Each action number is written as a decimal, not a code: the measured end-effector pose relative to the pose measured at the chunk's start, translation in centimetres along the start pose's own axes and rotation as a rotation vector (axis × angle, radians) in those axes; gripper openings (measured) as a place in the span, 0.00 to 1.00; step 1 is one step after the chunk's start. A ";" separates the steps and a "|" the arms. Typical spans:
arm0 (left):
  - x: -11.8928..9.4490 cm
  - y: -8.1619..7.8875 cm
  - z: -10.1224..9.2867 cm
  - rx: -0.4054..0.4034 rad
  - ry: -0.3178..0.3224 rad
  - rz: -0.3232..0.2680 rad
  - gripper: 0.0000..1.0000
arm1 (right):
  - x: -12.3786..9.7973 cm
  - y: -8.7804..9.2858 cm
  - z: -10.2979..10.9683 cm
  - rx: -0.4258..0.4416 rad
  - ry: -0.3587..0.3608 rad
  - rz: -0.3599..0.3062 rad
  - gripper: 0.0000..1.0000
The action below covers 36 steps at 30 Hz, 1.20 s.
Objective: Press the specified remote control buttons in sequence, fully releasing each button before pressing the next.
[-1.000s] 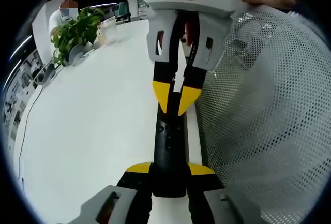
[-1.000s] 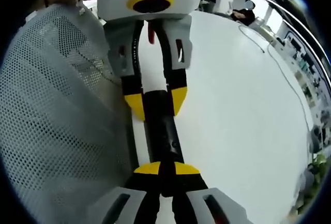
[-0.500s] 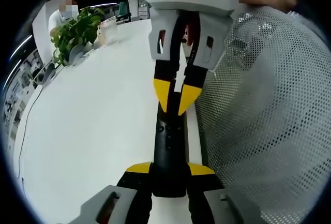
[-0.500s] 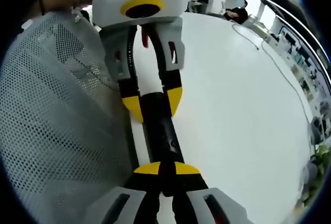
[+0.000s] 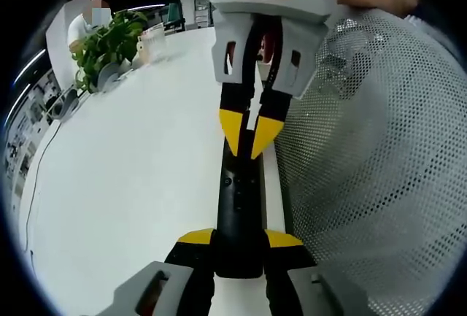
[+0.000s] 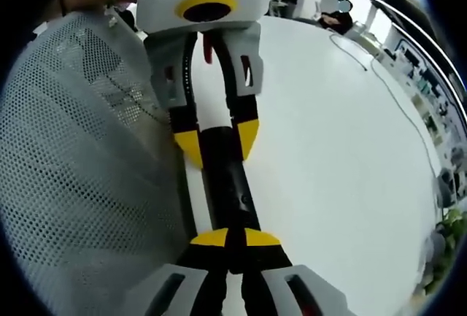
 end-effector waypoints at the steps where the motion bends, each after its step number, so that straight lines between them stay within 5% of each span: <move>1: 0.0 0.0 0.0 -0.001 0.000 0.000 0.25 | 0.1 0.0 0.1 -0.009 0.002 0.004 0.02; 5: 0.0 0.0 0.0 0.001 0.000 0.002 0.25 | 0.2 -0.2 0.0 -0.051 0.000 0.022 0.01; 24: 0.0 0.0 0.0 -0.003 -0.003 0.002 0.25 | -0.1 0.0 -0.2 0.040 -0.004 -0.010 0.00; 36: 0.0 0.0 0.0 -0.002 -0.001 0.000 0.25 | 0.1 0.0 -0.2 -0.004 0.004 0.011 0.00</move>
Point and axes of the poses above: the point that each gripper's makers call its tool centre point, and the gripper's own axes: x roughly forward along the fingers, z roughly to its left, y roughly out of its underside, the point moved 9 cm from there along -x, roughly backward along the fingers, and after that the axes turned 5 degrees about x, right-handed, at the moved point
